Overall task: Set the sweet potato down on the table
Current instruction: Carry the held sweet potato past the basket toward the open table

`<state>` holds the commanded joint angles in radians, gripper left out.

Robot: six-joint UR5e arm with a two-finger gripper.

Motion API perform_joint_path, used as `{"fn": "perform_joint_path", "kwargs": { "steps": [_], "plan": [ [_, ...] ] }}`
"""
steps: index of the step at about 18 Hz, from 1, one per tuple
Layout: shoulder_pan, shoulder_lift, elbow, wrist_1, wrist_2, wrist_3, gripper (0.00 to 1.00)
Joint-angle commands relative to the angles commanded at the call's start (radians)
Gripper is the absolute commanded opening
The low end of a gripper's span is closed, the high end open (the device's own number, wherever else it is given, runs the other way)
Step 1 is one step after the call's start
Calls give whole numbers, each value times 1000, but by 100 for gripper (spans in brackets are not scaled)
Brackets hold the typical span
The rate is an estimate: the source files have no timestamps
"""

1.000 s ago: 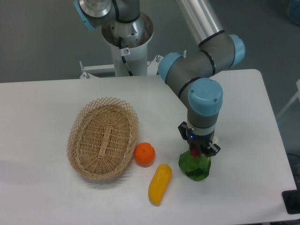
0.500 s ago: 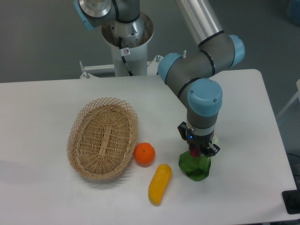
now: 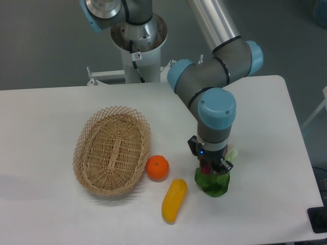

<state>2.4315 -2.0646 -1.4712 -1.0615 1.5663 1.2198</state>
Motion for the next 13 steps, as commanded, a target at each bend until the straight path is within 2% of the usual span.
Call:
{"fn": "perform_joint_path", "kwargs": {
  "steps": [9, 13],
  "plan": [
    [-103, -31, 74, 2, -58, -108, 9],
    [-178, -37, 89, 26, -74, -149, 9]
  ]
}}
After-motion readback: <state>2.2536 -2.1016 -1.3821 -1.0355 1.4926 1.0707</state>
